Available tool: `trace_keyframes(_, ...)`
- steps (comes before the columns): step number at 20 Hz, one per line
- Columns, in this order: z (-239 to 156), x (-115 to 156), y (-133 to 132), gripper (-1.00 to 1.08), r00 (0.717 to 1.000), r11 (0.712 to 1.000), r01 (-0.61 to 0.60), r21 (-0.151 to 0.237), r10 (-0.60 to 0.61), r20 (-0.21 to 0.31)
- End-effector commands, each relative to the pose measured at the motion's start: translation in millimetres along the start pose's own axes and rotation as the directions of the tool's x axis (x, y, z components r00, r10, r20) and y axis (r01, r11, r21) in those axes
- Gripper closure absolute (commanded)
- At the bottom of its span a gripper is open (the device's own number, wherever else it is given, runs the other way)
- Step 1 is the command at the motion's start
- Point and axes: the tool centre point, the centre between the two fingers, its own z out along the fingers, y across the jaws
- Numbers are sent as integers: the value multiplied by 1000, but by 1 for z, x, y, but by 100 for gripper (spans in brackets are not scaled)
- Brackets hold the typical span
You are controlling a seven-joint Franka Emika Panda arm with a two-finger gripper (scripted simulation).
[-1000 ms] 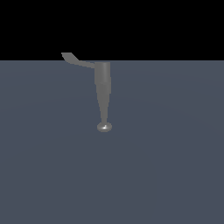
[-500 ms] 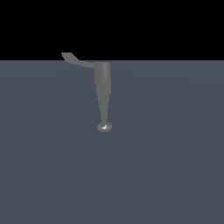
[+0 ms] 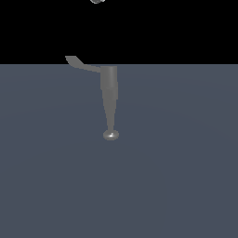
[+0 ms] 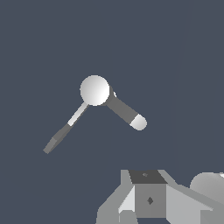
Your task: Turn on the faucet by rotating a designated handle.
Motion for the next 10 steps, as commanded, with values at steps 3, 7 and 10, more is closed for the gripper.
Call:
trace_keyframes(3,15,7,-23,108,995,995,-102,-5,101,-5)
trace_keyframes(7,30,13,-43,108,982,982,-189,-9,189,-13)
trace_keyframes(10,42,16,-59,108,967,967,-254,-12,254,-21)
